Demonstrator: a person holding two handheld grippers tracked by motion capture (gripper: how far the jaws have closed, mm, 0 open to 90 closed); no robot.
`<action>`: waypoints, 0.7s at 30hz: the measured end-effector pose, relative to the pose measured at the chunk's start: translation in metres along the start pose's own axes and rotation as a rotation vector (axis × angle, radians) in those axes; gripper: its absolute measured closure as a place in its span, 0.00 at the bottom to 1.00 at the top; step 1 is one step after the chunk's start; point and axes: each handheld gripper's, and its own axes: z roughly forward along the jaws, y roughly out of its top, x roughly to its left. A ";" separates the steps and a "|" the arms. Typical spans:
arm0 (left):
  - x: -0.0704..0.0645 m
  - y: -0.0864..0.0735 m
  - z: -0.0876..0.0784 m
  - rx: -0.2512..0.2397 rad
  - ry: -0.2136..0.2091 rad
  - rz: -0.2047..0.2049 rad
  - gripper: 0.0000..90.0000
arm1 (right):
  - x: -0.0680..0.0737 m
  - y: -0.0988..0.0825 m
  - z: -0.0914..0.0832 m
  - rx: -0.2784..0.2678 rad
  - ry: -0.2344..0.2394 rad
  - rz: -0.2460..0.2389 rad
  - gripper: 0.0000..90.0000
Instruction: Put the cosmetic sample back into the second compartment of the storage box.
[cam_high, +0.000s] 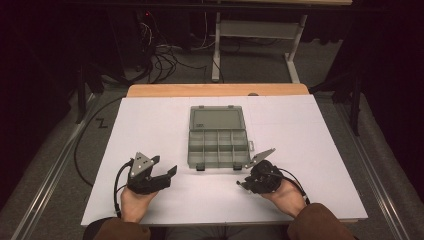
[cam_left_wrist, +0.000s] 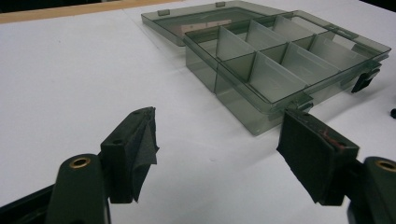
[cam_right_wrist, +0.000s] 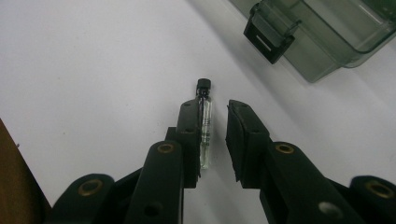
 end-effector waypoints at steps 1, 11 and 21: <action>0.000 0.000 0.000 0.000 -0.001 0.001 0.31 | 0.000 0.000 0.001 0.003 -0.001 0.000 0.85; -0.001 0.000 -0.001 -0.007 -0.005 0.004 0.31 | 0.001 0.002 0.004 0.037 0.001 -0.009 0.87; -0.004 -0.001 -0.004 -0.012 -0.008 0.013 0.31 | 0.002 0.002 0.007 0.060 0.002 -0.020 0.90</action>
